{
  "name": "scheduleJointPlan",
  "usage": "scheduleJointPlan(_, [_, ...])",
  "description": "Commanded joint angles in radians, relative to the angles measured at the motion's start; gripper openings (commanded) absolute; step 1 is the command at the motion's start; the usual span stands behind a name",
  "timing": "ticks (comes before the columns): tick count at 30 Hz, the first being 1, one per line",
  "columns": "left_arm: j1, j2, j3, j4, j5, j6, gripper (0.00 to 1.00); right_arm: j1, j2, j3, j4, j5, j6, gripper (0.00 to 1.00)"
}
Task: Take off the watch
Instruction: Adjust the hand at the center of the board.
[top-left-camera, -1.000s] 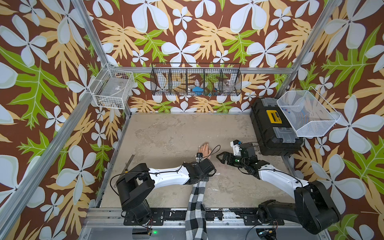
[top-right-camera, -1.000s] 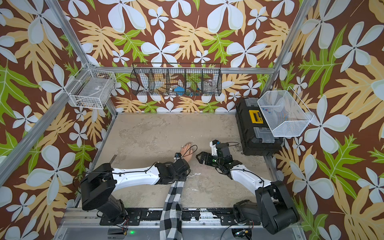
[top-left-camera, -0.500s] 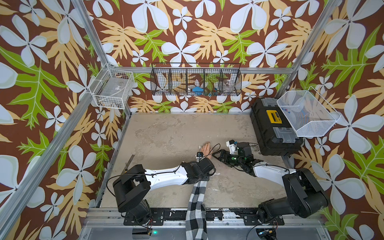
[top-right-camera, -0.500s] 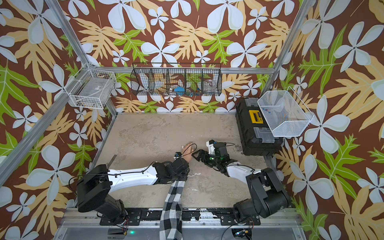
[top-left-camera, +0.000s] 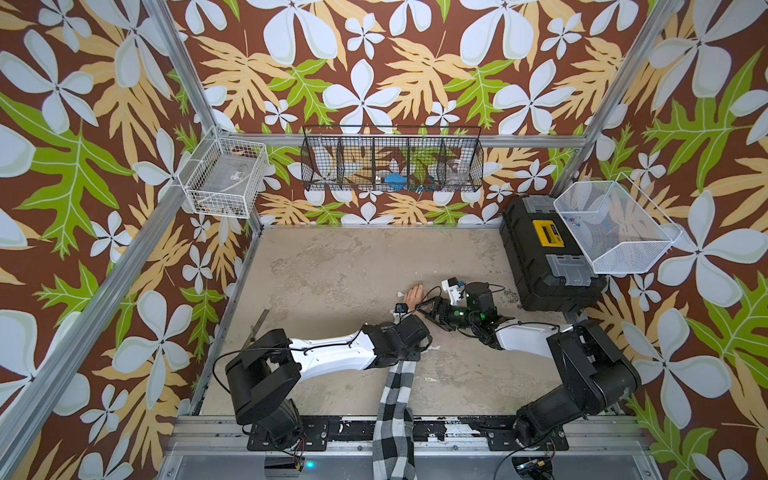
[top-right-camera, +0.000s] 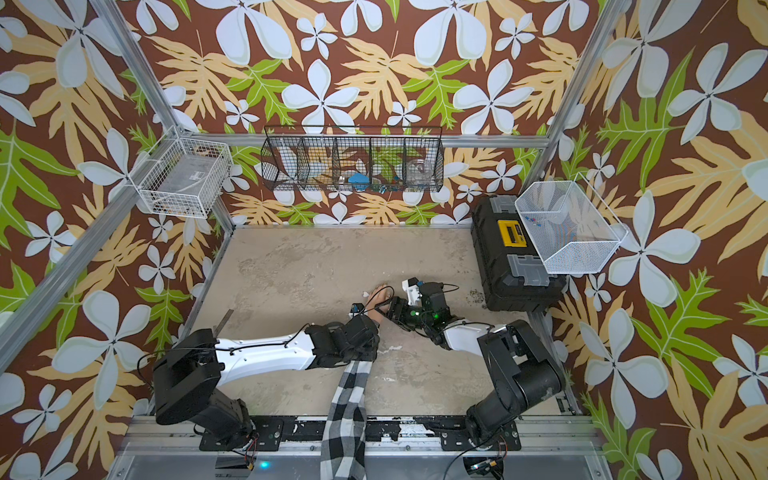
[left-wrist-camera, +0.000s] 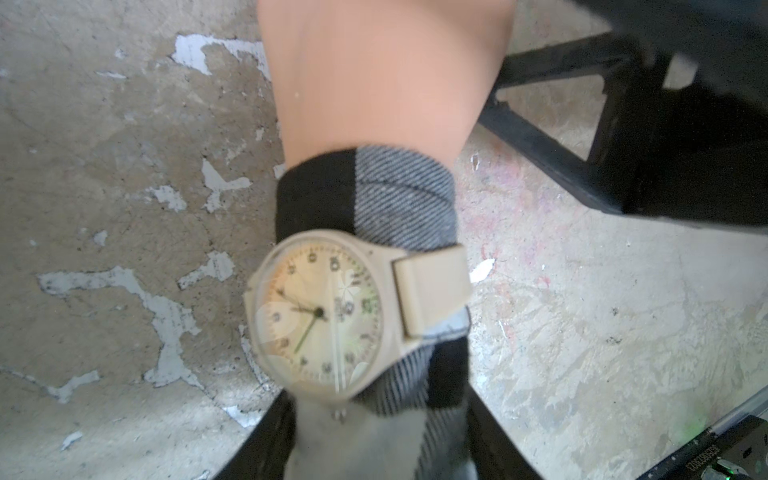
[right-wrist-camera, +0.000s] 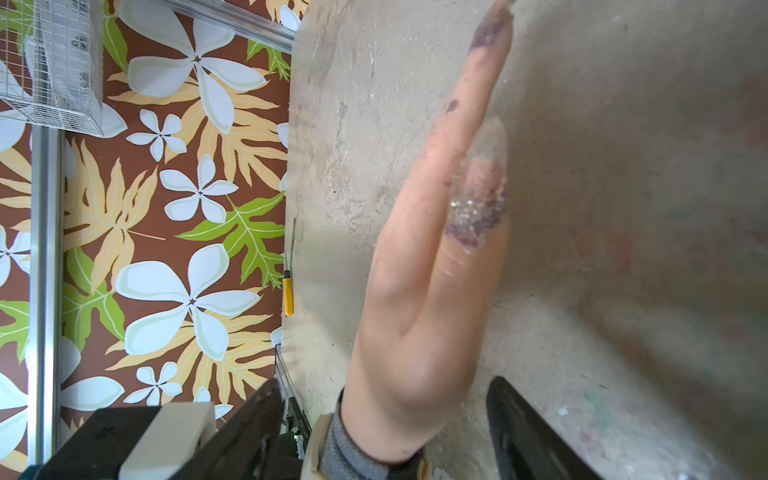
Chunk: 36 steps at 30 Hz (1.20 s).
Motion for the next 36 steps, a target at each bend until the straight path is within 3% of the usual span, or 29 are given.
scheduleJointPlan(1, [-0.002, -0.008, 0.009, 0.049, 0.003, 0.017, 0.14, 0.005, 0.019, 0.014, 0.045, -0.009, 0.014, 0.74])
scheduleJointPlan(9, [-0.002, -0.013, 0.009, 0.055, 0.007, 0.019, 0.13, 0.013, 0.058, 0.031, 0.073, -0.017, 0.027, 0.6])
scheduleJointPlan(17, [-0.001, -0.016, 0.006, 0.058, 0.003, 0.022, 0.13, 0.034, 0.066, 0.015, 0.084, -0.014, 0.031, 0.54])
scheduleJointPlan(23, [-0.002, -0.025, -0.01, 0.067, 0.009, 0.021, 0.13, 0.033, 0.067, 0.018, 0.079, 0.005, 0.03, 0.4])
scheduleJointPlan(28, [-0.002, -0.033, -0.016, 0.07, 0.007, 0.024, 0.14, 0.034, 0.06, 0.034, 0.044, 0.024, 0.015, 0.34])
scheduleJointPlan(31, [-0.002, -0.043, -0.024, 0.073, 0.0, 0.019, 0.23, 0.034, 0.042, 0.046, -0.008, 0.052, -0.012, 0.3])
scheduleJointPlan(36, [-0.001, -0.086, -0.052, 0.077, -0.012, 0.006, 0.52, 0.033, -0.013, 0.084, -0.162, 0.148, -0.088, 0.29])
